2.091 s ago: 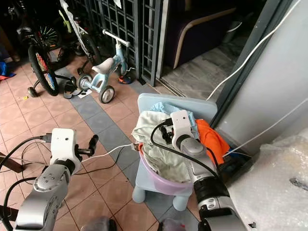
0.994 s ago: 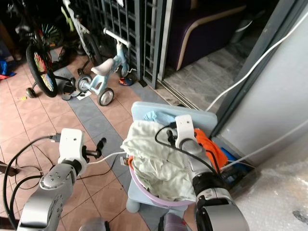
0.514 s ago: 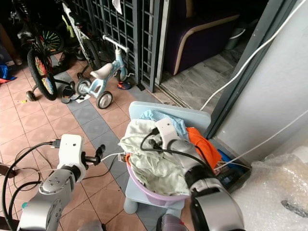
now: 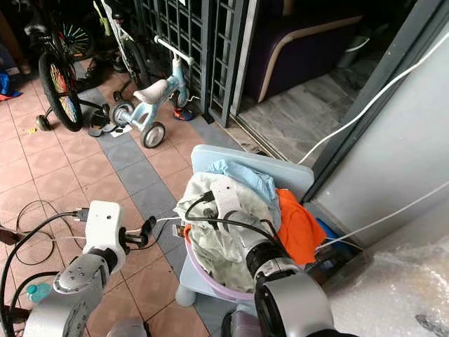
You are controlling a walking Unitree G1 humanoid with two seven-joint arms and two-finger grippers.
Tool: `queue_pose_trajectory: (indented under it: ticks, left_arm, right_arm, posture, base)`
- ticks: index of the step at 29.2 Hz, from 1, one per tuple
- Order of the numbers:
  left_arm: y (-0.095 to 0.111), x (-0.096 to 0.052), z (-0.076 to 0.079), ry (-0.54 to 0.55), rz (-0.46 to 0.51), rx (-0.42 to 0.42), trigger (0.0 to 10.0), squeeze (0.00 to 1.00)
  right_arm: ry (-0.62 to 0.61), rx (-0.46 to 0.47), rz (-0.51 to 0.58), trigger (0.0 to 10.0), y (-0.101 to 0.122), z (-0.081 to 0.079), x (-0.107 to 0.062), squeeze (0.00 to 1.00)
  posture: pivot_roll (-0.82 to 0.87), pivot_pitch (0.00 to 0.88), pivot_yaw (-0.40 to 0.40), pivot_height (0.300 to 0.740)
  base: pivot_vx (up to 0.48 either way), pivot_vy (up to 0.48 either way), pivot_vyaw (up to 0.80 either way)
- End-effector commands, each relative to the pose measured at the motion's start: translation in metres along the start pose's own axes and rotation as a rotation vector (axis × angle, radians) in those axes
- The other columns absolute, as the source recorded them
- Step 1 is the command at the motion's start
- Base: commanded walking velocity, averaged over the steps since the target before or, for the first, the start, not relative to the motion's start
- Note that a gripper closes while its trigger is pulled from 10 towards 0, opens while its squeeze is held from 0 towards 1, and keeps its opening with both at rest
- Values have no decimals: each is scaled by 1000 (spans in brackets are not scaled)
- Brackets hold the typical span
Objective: Clothes washing
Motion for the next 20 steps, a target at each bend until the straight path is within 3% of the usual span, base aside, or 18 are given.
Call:
queue_pose_trajectory:
  ticks: [1, 7, 14, 20]
  left_arm:
    - [6, 0, 2, 3, 22, 11, 10000, 0]
    - [8, 1, 4, 0, 24, 16, 10000, 0]
    - [10, 7, 5, 4, 26, 14, 10000, 0]
    - [11, 10, 5, 12, 30, 10, 10000, 0]
  right_arm:
    - [6, 9, 29, 0, 13, -4, 1, 0]
    - [12, 81, 23, 0, 17, -1, 0, 0]
    - [50, 21, -27, 0, 5, 9, -3, 0]
    - [37, 29, -57, 0, -2, 24, -7, 0]
  posture:
    - [131, 98, -104, 740]
    - [123, 110, -105, 740]
    - [106, 98, -117, 740]
    - [92, 86, -122, 740]
  base:
    - [0, 0, 0]
    - [0, 0, 0]
    - [0, 0, 0]
    - [0, 0, 0]
Point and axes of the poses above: a point about 5 cm out from each wrist's last joint towards the gripper, its own x axis pointing out of the wrist towards the gripper, its own y axis along the axis of the wrist's last joint, z = x × y, the point moved 5 cm from there along x, pointing out of the wrist towards the gripper, and after that the axes turned 3 degrees about x, right-handed, at the moved point
